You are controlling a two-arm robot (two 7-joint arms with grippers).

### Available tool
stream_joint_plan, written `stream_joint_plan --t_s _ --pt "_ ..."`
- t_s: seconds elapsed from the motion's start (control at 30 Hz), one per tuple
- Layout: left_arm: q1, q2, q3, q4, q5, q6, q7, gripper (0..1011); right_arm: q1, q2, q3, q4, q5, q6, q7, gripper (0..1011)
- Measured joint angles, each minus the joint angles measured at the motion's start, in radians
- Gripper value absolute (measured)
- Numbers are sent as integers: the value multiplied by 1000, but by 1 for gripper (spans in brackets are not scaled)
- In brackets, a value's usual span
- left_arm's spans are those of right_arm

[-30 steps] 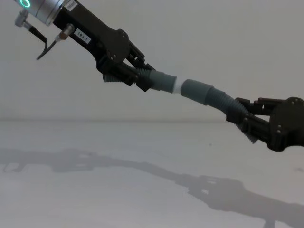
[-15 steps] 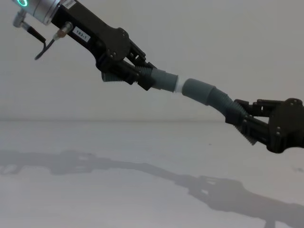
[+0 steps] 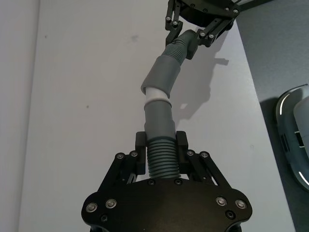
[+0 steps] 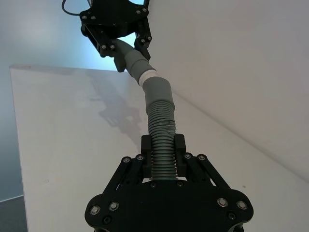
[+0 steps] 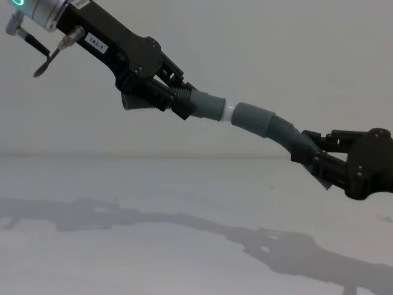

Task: Use both hands to pick up one end of the pipe from the table, align the ends, and insert them.

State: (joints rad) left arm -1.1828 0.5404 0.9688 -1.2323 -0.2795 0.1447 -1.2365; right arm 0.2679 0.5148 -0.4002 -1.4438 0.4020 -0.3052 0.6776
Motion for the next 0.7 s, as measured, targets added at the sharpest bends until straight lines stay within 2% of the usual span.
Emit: stream_joint_plan --t_s 0.7 --pt "1 16 10 -18 -13 20 -9 327 -2 6 0 -5 -2 2 0 249"
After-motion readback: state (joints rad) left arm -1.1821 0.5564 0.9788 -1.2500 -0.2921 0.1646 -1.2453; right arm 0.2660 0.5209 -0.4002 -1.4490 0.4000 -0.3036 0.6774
